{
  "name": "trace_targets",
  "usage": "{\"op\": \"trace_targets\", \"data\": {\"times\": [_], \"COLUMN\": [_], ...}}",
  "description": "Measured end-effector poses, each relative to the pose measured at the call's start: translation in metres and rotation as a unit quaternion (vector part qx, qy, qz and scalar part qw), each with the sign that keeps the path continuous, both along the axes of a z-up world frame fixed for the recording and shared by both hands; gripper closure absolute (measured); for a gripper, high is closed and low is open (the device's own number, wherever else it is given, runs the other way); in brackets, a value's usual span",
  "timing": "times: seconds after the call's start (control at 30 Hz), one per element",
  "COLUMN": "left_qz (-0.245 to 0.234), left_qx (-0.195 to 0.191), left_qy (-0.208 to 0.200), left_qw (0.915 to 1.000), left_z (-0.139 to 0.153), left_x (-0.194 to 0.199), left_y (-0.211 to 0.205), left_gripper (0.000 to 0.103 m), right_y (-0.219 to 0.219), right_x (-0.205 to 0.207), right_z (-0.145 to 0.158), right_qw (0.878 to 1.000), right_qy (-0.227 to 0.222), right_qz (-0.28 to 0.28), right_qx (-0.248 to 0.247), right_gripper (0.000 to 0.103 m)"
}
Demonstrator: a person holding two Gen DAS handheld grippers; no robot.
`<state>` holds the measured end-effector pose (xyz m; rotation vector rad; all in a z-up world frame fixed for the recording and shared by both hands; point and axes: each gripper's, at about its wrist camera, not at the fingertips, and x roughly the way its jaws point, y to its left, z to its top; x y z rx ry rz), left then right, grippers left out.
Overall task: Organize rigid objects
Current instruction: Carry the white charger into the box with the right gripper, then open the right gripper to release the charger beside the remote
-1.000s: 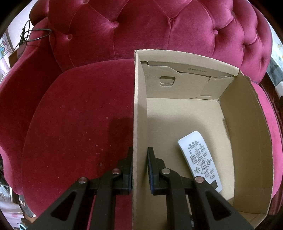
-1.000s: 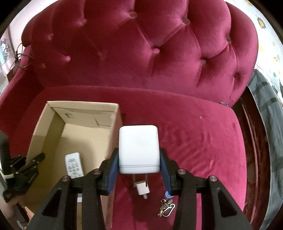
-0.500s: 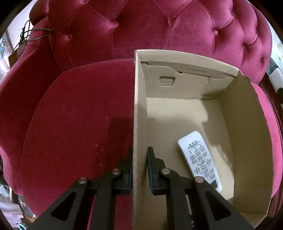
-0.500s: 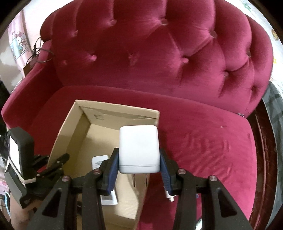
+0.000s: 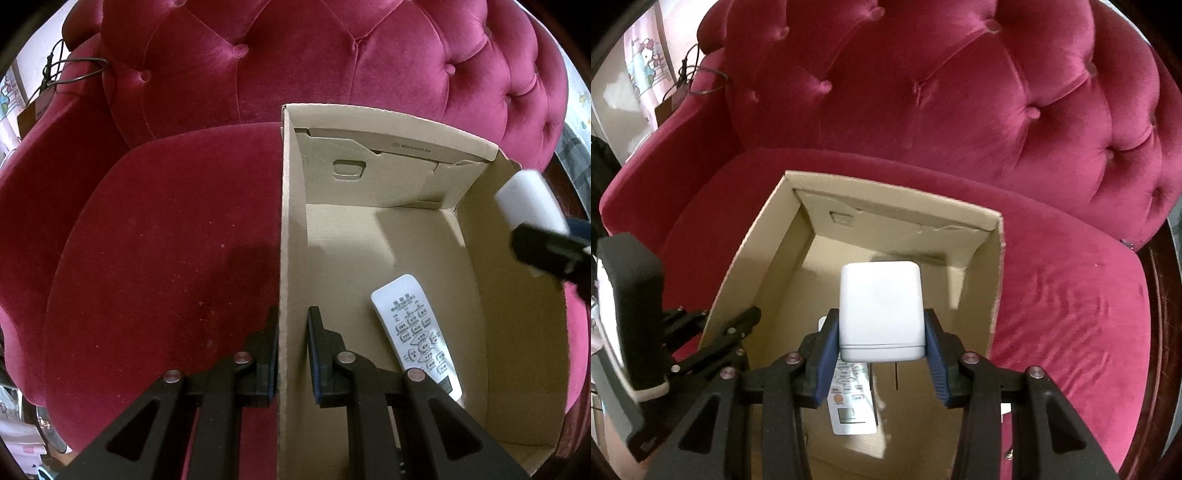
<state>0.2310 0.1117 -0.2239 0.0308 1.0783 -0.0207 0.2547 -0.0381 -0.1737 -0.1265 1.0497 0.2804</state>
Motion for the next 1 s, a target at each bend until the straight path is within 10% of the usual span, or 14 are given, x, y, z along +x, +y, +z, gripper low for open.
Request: {"op": "trace_targets", "data": {"times": [1.0], "left_qz": [0.0], "left_qx": [-0.005], "left_qy": [0.001], "left_qw": [1.0], "left_z": [0.0], "left_x": [-0.001], "left_y": [0.0], "left_gripper": [0.088], "right_y": [0.016], "right_x": [0.027], "right_z": [-0.082], "right_qw": [0.996], "right_qy": [0.087], "right_qz": [-0.014], "right_qx": [-0.023], "right_gripper": [0.057]}}
